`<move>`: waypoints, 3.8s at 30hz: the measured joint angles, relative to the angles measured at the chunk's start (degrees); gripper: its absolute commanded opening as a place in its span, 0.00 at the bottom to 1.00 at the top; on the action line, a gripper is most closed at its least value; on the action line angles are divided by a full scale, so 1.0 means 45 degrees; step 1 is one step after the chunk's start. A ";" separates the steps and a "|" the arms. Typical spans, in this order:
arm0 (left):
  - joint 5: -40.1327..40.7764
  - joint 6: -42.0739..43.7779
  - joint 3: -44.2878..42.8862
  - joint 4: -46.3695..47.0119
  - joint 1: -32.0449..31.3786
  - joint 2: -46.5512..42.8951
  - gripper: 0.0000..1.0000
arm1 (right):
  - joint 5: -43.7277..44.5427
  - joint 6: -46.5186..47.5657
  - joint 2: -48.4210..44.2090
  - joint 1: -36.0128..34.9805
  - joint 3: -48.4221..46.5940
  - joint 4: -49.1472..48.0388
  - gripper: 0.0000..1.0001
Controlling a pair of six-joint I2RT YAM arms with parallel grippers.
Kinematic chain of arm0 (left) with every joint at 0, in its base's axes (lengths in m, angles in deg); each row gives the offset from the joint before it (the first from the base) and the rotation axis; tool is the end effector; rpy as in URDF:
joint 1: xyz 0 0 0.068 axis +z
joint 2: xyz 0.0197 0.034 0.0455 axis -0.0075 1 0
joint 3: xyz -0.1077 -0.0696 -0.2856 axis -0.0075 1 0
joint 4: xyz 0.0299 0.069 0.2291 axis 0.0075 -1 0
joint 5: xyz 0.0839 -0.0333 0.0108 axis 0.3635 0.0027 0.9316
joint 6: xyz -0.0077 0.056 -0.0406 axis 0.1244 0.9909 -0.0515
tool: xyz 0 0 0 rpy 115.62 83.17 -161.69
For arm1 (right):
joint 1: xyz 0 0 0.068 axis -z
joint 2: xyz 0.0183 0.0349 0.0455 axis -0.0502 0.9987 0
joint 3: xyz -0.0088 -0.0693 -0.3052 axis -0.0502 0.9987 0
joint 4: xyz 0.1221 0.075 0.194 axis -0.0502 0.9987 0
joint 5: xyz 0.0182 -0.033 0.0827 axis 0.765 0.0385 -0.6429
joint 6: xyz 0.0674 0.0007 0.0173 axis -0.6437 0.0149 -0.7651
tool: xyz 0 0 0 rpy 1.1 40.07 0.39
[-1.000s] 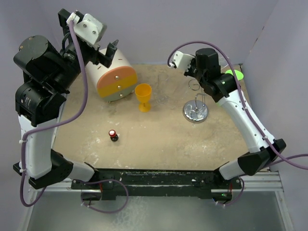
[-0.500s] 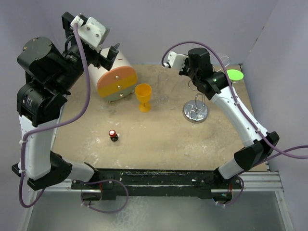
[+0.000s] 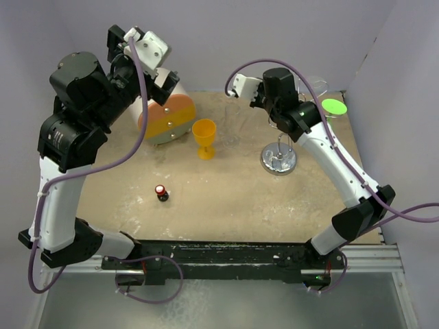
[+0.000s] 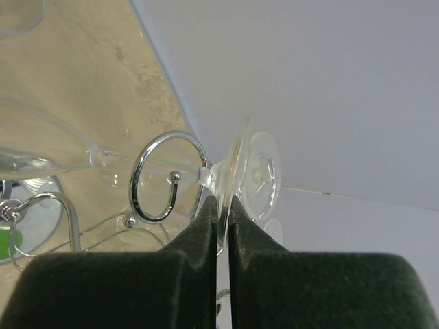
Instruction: Place the wine glass upside down on the wine glass rack
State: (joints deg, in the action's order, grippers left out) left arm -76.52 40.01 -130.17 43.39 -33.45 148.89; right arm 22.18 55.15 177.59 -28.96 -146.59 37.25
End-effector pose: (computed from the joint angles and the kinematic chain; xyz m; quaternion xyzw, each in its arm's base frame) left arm 0.1685 -0.1033 0.6288 0.3030 0.6157 -0.0186 0.7272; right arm 0.3066 0.1624 0.4813 -0.4640 0.6533 -0.2953 0.5203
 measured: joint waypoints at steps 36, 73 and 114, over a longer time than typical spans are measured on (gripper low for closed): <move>-0.0141 -0.0486 0.1229 -0.0136 0.0253 0.0209 0.99 | -0.0971 -0.0141 -0.0714 -0.0461 0.0117 0.1054 0.00; -0.0330 -0.0763 0.1229 -0.0146 0.0423 0.0457 0.99 | -0.0194 -0.0034 -0.1141 -0.0466 0.1224 0.0894 0.35; -0.1277 -0.1462 0.3235 0.0316 0.0510 0.2545 0.99 | -0.2234 -0.1554 -0.3696 0.1642 -0.0690 0.2137 0.48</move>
State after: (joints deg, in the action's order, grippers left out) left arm -82.27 33.43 -115.61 44.81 -31.15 160.35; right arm 12.12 48.16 160.96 -21.57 -149.70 46.87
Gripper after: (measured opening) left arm 0.992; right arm 0.471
